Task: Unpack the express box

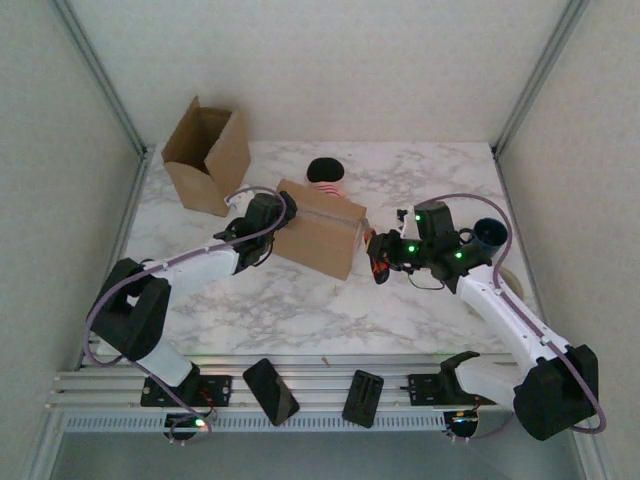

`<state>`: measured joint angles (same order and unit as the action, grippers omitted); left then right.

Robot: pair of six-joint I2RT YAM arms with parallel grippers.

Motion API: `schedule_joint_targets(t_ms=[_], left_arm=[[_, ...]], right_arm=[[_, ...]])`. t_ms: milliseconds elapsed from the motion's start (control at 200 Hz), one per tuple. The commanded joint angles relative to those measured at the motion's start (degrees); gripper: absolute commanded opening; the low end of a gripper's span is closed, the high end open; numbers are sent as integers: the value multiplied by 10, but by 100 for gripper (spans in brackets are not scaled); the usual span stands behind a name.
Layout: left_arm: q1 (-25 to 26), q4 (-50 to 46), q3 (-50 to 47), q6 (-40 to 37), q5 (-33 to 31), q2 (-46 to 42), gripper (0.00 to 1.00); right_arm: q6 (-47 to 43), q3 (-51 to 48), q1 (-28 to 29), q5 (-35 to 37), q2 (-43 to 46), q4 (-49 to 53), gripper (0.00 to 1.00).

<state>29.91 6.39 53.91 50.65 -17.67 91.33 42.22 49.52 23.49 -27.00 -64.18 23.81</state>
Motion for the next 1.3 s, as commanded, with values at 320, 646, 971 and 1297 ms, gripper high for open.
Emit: schedule_joint_targets(t_ms=[320,646,971,1297], left_arm=[[1,-130,-28,-14,-12,49,100],[1,-130,-27,-15,-10,52,100],[1,-130,-27,-14,-9,54,100],[1,-131,-27,-14,-9,54,100]], right_arm=[[7,16,-6,-6,5,-13,0],[9,17,-5,-16,13,-21,0],[14,9,-5,-12,0,-24,0],[20,1,-5,-13,-11,-23,0]])
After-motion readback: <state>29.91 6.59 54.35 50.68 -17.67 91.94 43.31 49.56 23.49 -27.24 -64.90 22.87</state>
